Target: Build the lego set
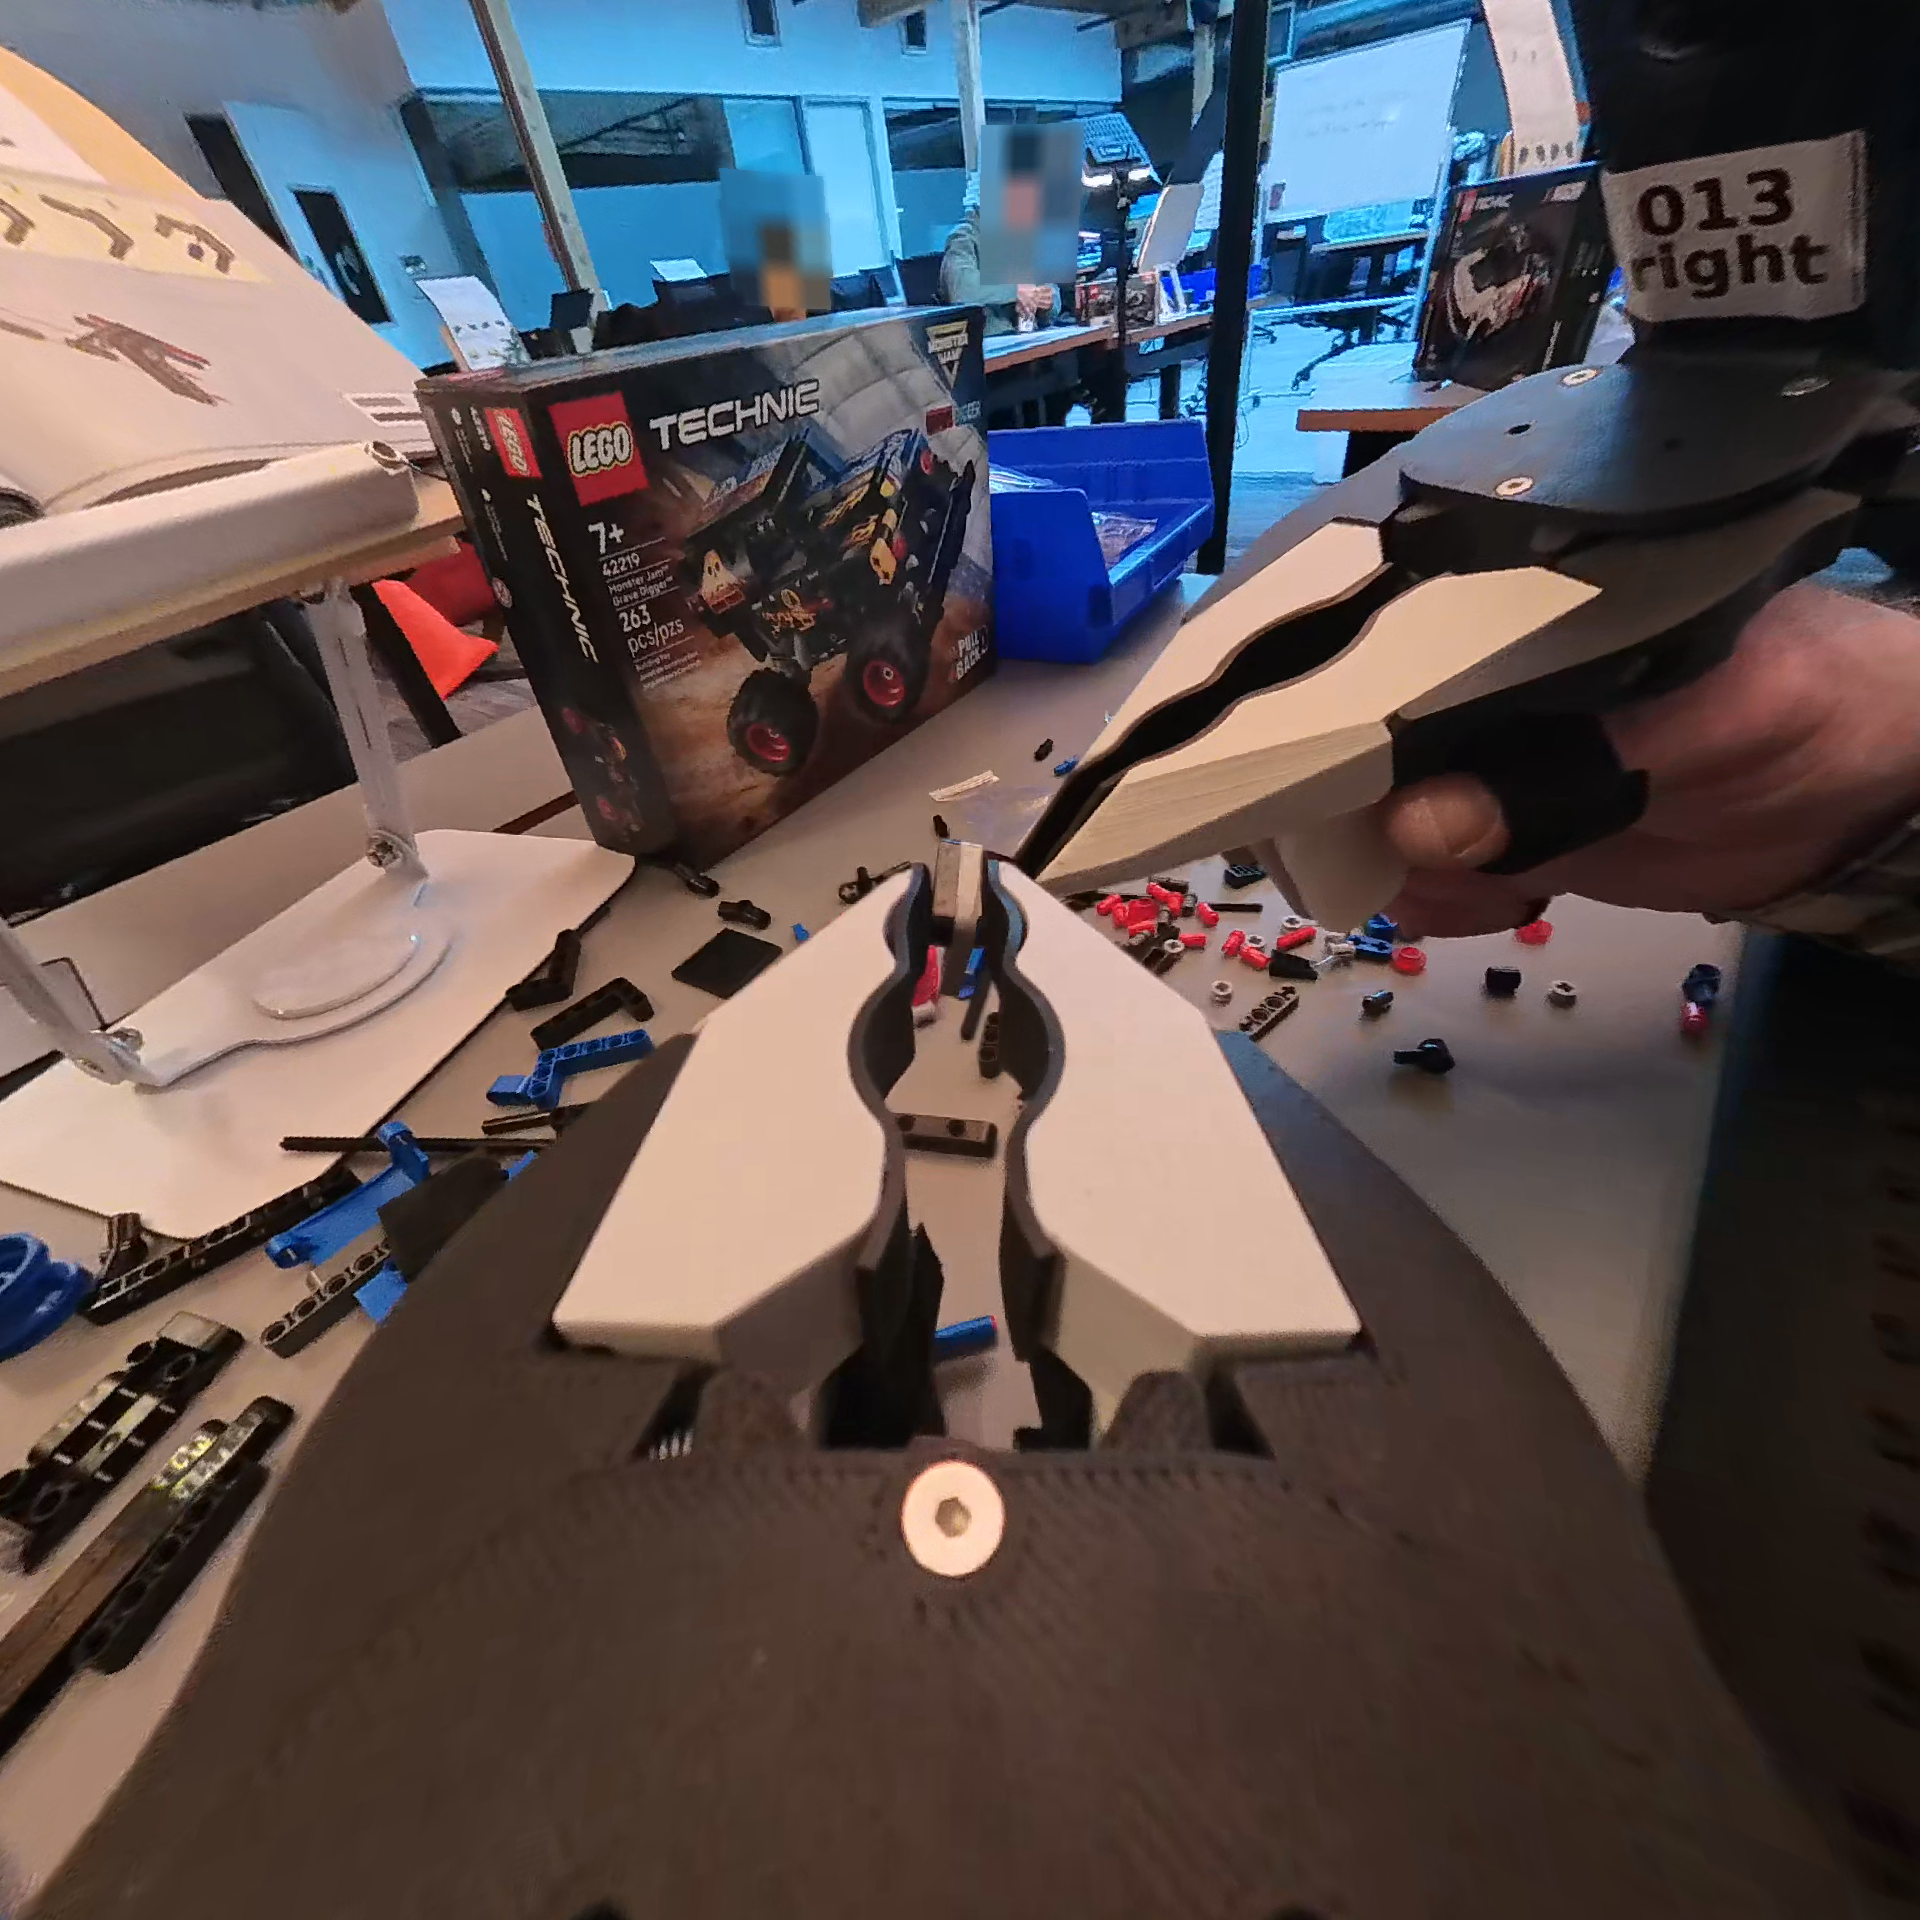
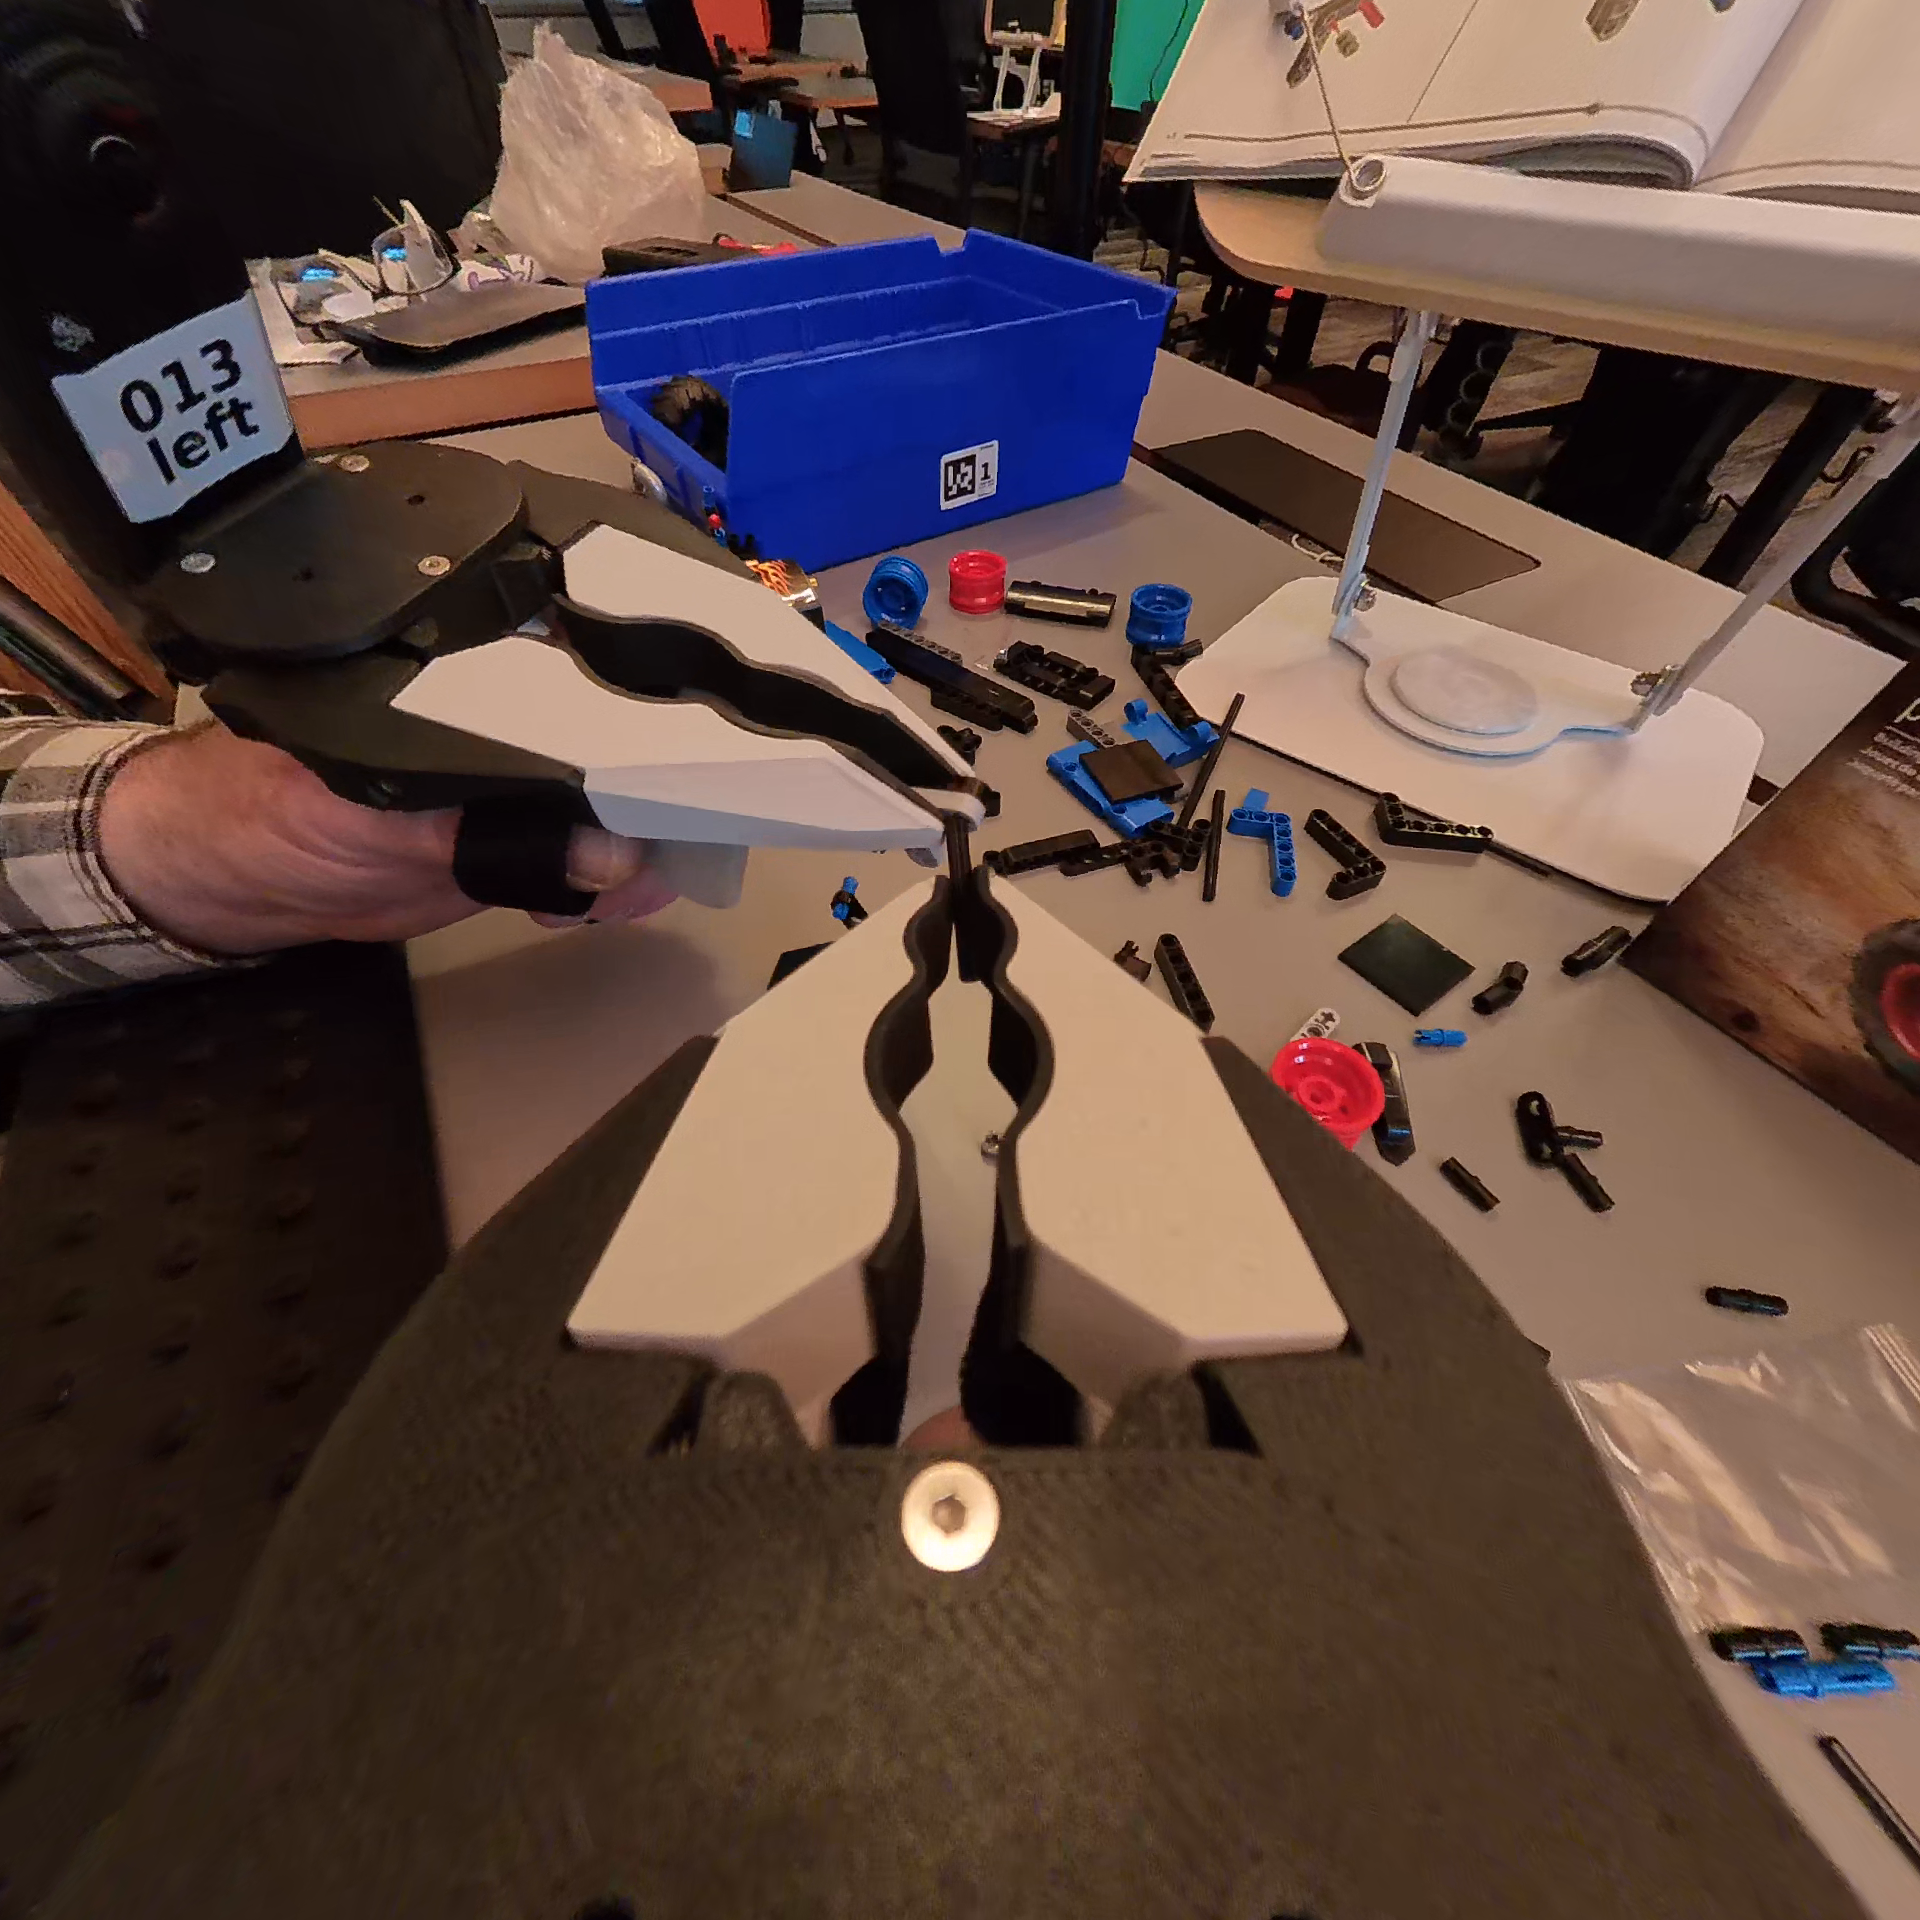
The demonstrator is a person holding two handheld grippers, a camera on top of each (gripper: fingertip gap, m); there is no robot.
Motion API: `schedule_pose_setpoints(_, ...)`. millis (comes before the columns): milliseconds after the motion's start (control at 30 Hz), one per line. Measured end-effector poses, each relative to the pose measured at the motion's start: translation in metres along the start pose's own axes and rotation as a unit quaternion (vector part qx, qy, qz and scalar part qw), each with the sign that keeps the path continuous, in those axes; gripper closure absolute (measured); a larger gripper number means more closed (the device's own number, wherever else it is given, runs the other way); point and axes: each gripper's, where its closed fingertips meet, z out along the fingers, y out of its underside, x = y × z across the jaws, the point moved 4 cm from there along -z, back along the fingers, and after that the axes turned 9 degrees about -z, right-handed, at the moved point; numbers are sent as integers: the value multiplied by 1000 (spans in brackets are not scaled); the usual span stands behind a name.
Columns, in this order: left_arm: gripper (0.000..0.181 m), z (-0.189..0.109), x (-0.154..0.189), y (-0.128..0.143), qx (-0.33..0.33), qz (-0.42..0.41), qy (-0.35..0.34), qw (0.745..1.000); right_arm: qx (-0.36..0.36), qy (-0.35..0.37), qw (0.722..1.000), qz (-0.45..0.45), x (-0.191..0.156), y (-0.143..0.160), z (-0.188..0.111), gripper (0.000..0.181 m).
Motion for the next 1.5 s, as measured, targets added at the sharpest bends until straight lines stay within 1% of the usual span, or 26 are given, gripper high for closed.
schedule_pose_setpoints(233,175,0,-1,0,6,1,-2,1000,11,9,1000,2,-1,-3,0,181)
schedule_pose_setpoints(700,175,-2,1,-4,22,33,-24,999,21,34,999,-5,-3,-9,0,181)
schedule_pose_setpoints(767,175,-2,1,-4,20,49,-34,998,16,40,999,-4,-4,-9,1,181)
schedule_pose_setpoints(833,176,-2,1,-3,9,86,-57,995,7,45,999,-4,-4,-8,3,181)
schedule_pose_setpoints(900,176,-1,2,-3,0,137,-83,987,1,48,999,-3,-4,-7,3,181)
schedule_pose_setpoints(967,176,0,3,-3,-15,197,-110,974,-10,50,999,-5,-3,-5,4,181)
schedule_pose_setpoints(1167,177,-2,7,0,-45,324,-139,935,-25,37,999,2,-5,-1,7,181)
schedule_pose_setpoints(1233,177,-4,6,2,-56,344,-134,928,-21,19,999,23,-6,0,8,181)
schedule_pose_setpoints(1333,177,-6,8,3,-61,397,-136,906,-11,-12,998,59,-6,2,8,181)
schedule_pose_setpoints(1433,177,-7,9,5,-59,403,-124,905,-2,-37,995,93,-7,4,7,181)
schedule_pose_setpoints(1500,177,-8,10,5,-57,425,-121,895,1,-46,994,104,-8,4,7,181)
